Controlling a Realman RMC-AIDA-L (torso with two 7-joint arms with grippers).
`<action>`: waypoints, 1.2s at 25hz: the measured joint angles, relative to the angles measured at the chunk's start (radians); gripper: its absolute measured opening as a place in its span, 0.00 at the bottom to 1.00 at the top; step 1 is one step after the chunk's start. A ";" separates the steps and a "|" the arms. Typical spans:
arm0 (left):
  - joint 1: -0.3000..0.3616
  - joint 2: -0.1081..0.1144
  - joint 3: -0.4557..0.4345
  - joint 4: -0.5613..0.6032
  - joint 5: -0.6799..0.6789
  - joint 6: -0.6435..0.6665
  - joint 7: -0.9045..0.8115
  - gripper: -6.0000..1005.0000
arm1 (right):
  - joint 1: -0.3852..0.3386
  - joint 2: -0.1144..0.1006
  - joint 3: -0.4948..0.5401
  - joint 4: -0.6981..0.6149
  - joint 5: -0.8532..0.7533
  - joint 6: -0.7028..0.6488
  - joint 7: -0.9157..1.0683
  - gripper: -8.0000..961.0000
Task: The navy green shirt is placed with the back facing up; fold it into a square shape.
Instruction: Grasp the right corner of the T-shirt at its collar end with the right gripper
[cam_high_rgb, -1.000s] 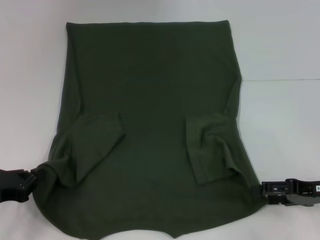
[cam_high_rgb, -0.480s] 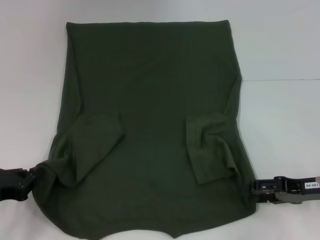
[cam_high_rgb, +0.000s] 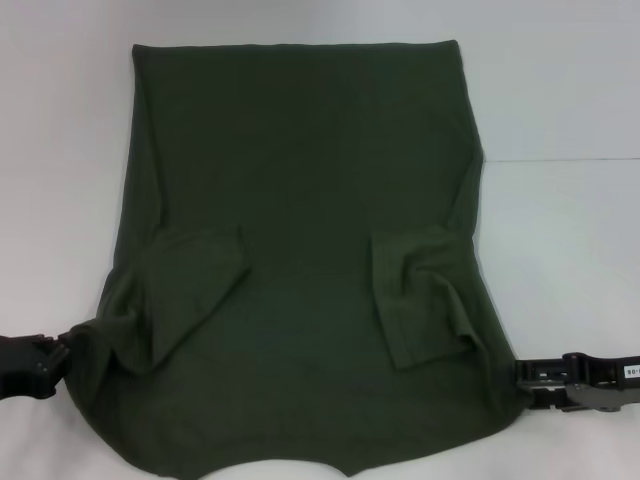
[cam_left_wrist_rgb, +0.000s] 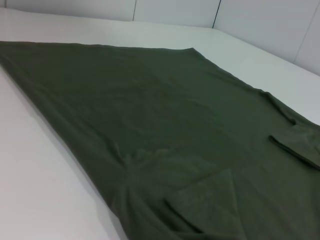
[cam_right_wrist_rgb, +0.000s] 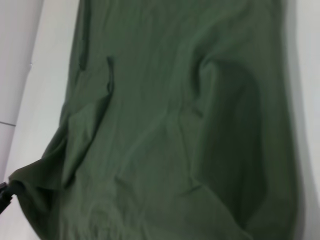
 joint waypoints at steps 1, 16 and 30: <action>0.000 0.000 0.000 0.000 0.000 -0.002 0.000 0.03 | 0.000 0.000 0.003 0.000 -0.009 0.001 0.003 0.87; -0.006 -0.002 0.000 0.000 -0.001 -0.011 0.000 0.03 | 0.023 0.012 0.003 -0.002 -0.045 0.015 0.018 0.83; -0.011 0.000 0.000 -0.005 -0.002 -0.021 0.000 0.03 | 0.028 0.010 0.003 -0.003 -0.046 0.017 0.022 0.80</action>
